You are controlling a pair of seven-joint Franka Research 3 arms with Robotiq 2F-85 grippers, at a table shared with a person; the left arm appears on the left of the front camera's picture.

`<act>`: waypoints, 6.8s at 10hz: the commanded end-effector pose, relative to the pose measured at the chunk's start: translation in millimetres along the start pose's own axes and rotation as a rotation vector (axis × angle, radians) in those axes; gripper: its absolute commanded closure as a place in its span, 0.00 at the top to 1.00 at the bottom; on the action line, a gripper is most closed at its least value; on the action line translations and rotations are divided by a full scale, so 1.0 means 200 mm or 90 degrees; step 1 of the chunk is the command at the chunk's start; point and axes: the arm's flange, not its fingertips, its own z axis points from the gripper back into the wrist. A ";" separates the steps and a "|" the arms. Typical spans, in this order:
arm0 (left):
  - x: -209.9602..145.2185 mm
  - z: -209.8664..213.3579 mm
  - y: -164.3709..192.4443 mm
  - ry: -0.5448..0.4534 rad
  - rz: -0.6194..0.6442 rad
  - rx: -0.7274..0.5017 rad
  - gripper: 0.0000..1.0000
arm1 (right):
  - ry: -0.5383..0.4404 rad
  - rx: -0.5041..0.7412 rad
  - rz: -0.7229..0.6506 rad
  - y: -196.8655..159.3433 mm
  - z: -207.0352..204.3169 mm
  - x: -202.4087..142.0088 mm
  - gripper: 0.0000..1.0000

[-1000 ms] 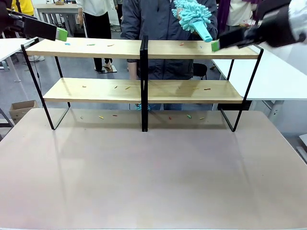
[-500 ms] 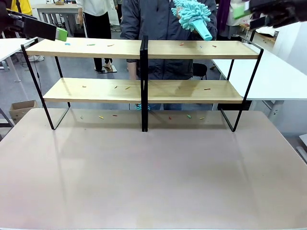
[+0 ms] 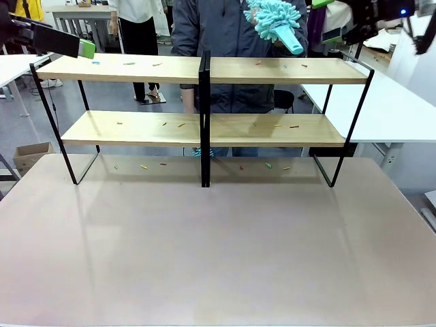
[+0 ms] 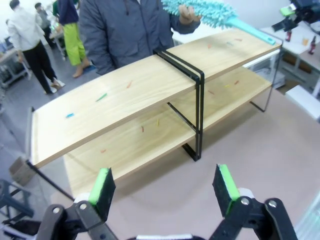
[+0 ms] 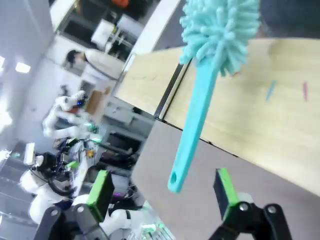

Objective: Clean the shelves.
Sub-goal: Pick up the Duster when the human hands it over, then clean a randomly selected level of the Shelf with the Duster.

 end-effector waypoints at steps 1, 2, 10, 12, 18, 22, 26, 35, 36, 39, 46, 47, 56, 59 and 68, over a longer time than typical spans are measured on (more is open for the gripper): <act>0.00 0.00 0.00 -0.003 0.001 -0.002 1.00 | 0.032 -0.044 -0.034 -0.15 -0.11 0.16 1.00; 0.00 0.00 0.00 -0.003 0.001 -0.002 1.00 | 0.037 -0.057 -0.032 -0.19 -0.15 0.18 1.00; 0.00 0.00 0.00 -0.003 0.001 -0.002 1.00 | 0.034 -0.003 -0.005 -0.22 -0.29 0.18 1.00; 0.00 0.00 0.00 -0.003 0.001 -0.002 1.00 | 0.034 0.008 -0.004 -0.22 -0.29 0.18 0.40; 0.00 0.00 0.00 -0.003 0.001 -0.002 1.00 | 0.040 0.005 -0.017 -0.23 -0.30 0.18 0.00; 0.00 0.00 0.00 -0.003 0.001 -0.002 1.00 | 0.046 0.009 0.003 -0.18 -0.26 0.15 0.00; 0.00 0.00 0.00 -0.003 0.001 -0.002 1.00 | -0.074 -0.063 0.048 0.07 0.49 -0.12 0.00; 0.00 0.00 0.00 -0.003 0.001 -0.002 1.00 | -0.416 -0.168 -0.031 0.06 1.58 -0.92 0.00; 0.00 0.00 0.00 -0.003 0.001 -0.002 1.00 | -0.416 -0.168 -0.031 0.06 1.58 -0.92 0.00; 0.00 0.00 0.00 -0.003 0.001 -0.002 1.00 | -0.416 -0.168 -0.031 0.06 1.58 -0.92 0.00; 0.00 0.00 0.00 -0.003 0.001 -0.002 1.00 | -0.416 -0.168 -0.031 0.06 1.58 -0.92 0.00; 0.00 0.00 0.00 -0.003 0.001 -0.002 1.00 | -0.416 -0.168 -0.031 0.06 1.58 -0.92 0.00; 0.00 0.00 0.00 -0.003 0.001 -0.002 1.00 | 0.467 -0.516 0.228 -0.01 1.31 -1.63 0.12; 0.00 0.00 0.00 -0.003 0.001 -0.002 1.00 | 0.304 -0.536 0.045 -0.04 1.27 -1.69 0.12; 0.00 0.00 0.00 -0.003 0.001 -0.002 1.00 | 0.504 -0.536 0.188 -0.14 0.48 -1.36 0.12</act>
